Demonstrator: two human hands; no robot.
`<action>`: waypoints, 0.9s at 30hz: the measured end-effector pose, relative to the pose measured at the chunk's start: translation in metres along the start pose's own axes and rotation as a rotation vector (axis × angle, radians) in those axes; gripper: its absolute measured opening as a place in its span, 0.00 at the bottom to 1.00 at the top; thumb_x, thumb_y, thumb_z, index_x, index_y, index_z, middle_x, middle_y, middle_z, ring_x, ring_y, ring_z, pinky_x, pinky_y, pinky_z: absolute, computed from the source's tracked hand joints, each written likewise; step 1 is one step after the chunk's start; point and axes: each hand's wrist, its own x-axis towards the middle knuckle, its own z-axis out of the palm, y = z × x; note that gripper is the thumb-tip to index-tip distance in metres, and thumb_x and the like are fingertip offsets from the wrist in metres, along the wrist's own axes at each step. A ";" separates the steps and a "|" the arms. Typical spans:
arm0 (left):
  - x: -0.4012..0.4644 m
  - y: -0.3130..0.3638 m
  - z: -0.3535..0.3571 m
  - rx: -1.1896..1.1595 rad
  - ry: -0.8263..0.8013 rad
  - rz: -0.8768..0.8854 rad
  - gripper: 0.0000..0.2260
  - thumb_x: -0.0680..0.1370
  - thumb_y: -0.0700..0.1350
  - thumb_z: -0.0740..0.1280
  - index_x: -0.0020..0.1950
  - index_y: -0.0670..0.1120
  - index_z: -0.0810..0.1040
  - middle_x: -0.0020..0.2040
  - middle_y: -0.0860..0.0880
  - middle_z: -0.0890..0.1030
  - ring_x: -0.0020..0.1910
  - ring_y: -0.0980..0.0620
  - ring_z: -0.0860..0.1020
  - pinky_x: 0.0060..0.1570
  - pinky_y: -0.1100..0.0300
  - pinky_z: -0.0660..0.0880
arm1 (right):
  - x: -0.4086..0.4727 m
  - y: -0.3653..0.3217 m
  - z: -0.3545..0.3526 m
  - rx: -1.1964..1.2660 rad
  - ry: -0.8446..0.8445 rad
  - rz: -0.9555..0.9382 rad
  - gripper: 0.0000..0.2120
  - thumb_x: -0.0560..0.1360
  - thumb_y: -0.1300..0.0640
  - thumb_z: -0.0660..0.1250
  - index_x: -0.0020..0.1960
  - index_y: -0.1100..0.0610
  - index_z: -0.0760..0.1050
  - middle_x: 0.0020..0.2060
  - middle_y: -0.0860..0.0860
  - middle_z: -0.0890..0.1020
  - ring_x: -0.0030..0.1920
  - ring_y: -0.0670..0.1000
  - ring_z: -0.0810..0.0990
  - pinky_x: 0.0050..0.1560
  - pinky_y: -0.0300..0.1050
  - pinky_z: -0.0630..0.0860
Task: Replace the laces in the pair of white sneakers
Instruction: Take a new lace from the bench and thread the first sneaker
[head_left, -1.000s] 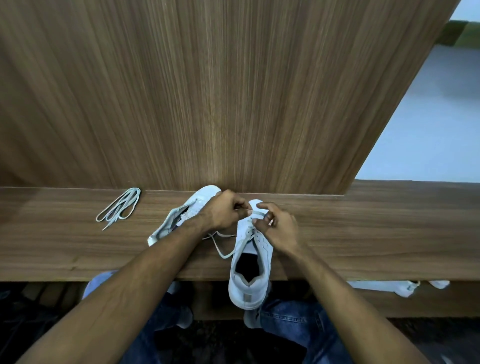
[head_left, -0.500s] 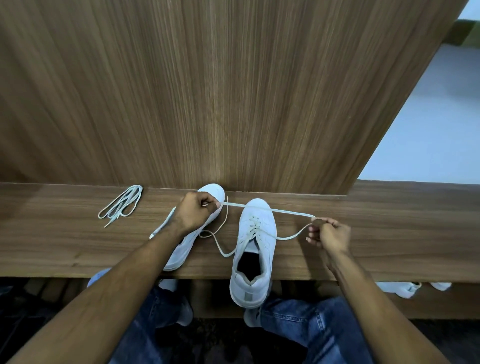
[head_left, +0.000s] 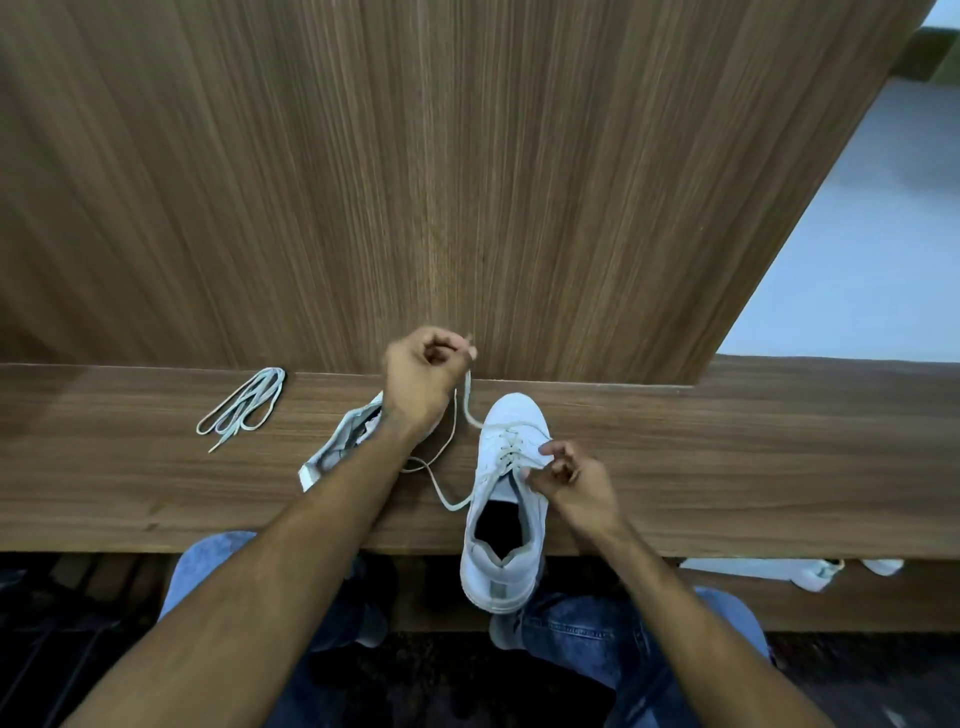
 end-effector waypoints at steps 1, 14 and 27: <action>-0.004 -0.007 0.002 0.130 -0.088 0.033 0.09 0.72 0.35 0.73 0.37 0.48 0.80 0.34 0.51 0.81 0.32 0.61 0.76 0.37 0.65 0.74 | -0.004 0.002 0.004 -0.123 -0.014 -0.038 0.14 0.68 0.52 0.77 0.49 0.50 0.75 0.33 0.48 0.79 0.34 0.46 0.77 0.39 0.42 0.74; -0.063 -0.052 0.006 0.921 -0.659 0.238 0.10 0.78 0.55 0.64 0.54 0.56 0.83 0.51 0.54 0.83 0.50 0.49 0.80 0.48 0.54 0.75 | -0.005 0.024 0.010 0.044 0.029 0.028 0.06 0.75 0.62 0.70 0.39 0.58 0.83 0.32 0.55 0.83 0.30 0.48 0.80 0.38 0.49 0.77; -0.078 -0.043 0.028 1.277 -0.656 0.309 0.13 0.79 0.53 0.58 0.53 0.49 0.79 0.54 0.48 0.80 0.53 0.41 0.78 0.45 0.54 0.71 | -0.002 0.022 0.008 0.174 0.006 0.123 0.07 0.75 0.64 0.69 0.39 0.60 0.82 0.30 0.54 0.82 0.28 0.47 0.79 0.37 0.44 0.76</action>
